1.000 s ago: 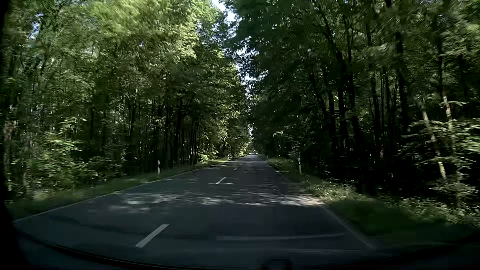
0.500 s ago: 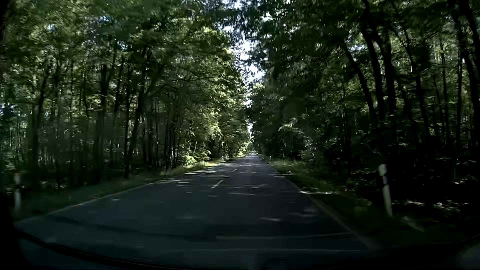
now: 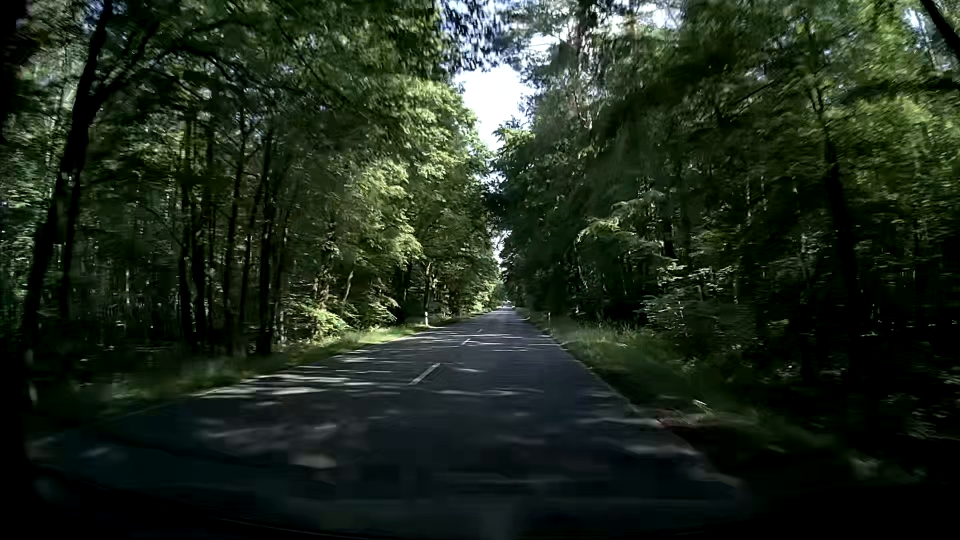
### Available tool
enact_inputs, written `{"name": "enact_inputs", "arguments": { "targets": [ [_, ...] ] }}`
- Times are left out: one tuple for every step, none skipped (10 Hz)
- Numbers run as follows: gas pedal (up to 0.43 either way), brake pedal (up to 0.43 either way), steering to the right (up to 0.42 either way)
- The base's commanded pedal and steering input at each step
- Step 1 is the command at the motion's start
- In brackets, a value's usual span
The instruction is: Follow the waypoints while adhering to traffic rules and regulations
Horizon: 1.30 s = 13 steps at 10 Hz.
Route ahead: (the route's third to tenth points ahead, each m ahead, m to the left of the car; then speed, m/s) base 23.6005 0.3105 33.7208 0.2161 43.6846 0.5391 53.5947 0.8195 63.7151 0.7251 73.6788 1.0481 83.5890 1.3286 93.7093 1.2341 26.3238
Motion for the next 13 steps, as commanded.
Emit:
{"name": "enact_inputs", "arguments": {
  "targets": [
    [0.039,0.03,0.001],
    [0.039,0.03,0.001],
    [0.039,0.03,0.0],
    [0.039,0.03,0.0],
    [0.039,0.03,0.0],
    [0.039,0.03,0.0],
    [0.039,0.03,0.0],
    [0.039,0.03,0.0],
    [0.039,0.03,0.0],
    [0.039,0.03,0.0],
    [0.039,0.03,0.0],
    [0.039,0.03,-0.001],
    [0.039,0.03,0.0]
  ]
}}
